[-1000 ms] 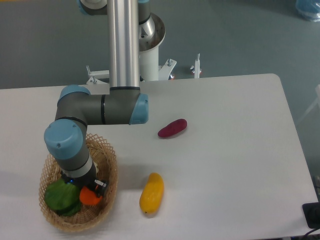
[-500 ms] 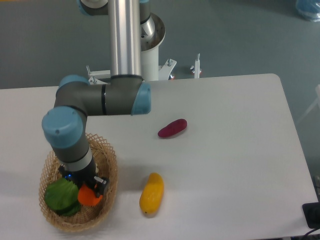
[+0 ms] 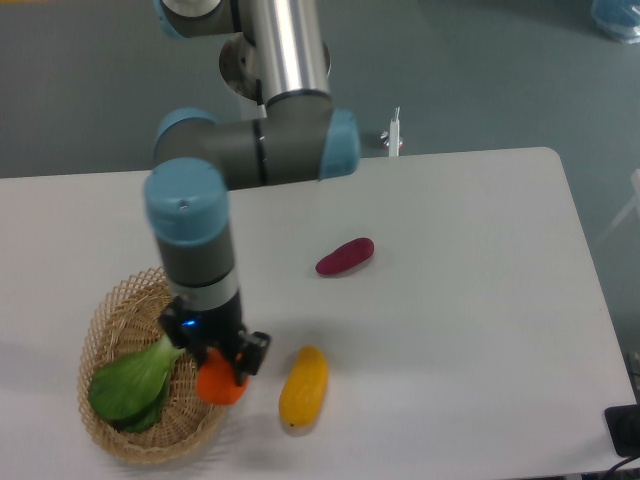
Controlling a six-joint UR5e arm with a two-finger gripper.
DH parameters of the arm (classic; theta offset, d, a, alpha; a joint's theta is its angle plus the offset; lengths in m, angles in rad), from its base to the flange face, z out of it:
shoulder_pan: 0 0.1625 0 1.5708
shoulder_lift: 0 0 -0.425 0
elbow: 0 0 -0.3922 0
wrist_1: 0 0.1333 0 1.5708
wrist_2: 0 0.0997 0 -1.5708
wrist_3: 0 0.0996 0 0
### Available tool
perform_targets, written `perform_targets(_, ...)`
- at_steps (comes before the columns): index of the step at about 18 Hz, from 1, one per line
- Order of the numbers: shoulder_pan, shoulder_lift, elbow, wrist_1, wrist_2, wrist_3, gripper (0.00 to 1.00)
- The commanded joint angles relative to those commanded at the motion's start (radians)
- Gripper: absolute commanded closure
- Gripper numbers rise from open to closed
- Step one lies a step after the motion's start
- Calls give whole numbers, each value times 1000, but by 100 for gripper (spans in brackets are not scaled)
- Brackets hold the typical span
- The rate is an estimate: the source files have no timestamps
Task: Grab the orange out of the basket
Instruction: 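Lift the orange out of the basket and carry it up over the table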
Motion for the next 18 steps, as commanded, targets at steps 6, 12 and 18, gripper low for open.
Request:
perform_targets(6, 166, 58, 0, -158, -43, 232, 59)
perform_targets(12, 319, 97, -2, -278, -54, 476, 59)
perform_targets(18, 405, 112, -2, -336, -63, 631, 59)
